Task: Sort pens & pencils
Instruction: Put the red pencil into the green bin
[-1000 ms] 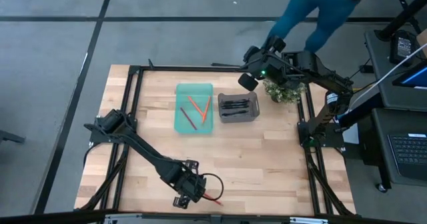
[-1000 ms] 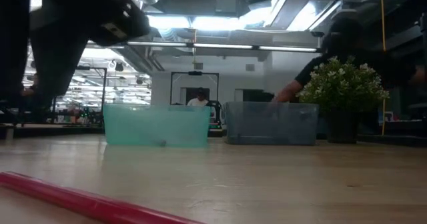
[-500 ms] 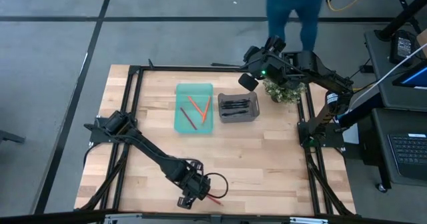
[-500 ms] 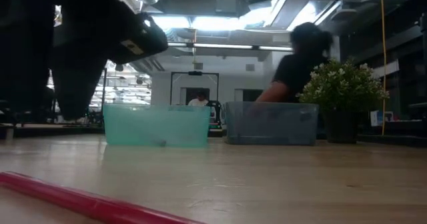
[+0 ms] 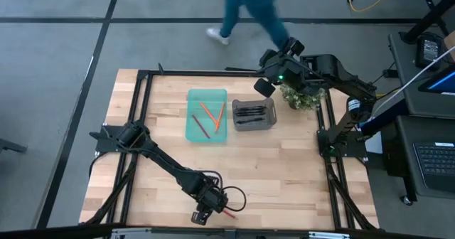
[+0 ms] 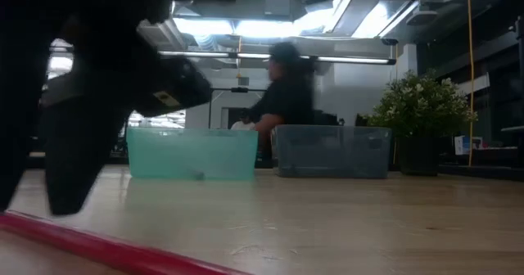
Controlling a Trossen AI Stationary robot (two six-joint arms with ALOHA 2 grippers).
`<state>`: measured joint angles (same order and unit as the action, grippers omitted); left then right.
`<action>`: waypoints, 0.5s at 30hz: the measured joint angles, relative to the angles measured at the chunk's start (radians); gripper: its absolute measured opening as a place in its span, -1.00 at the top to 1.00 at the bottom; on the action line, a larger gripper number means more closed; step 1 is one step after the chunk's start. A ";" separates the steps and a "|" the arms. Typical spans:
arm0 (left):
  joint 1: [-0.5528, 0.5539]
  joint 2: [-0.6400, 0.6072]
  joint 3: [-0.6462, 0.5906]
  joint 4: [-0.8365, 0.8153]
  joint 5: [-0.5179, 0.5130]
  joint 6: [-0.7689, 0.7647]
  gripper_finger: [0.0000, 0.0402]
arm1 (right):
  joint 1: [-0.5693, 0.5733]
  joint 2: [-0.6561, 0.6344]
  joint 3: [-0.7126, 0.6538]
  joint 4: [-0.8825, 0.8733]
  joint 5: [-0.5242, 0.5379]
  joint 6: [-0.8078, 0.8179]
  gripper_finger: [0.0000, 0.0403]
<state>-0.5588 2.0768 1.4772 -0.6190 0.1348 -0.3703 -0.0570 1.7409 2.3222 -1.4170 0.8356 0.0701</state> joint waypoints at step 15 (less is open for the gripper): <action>0.011 0.022 0.002 -0.010 0.011 0.018 0.53 | 0.000 0.000 0.000 0.002 -0.027 0.003 0.61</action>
<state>-0.5482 2.0983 1.4788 -0.6285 0.1463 -0.3523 -0.0567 1.7409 2.3222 -1.4151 0.8085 0.0734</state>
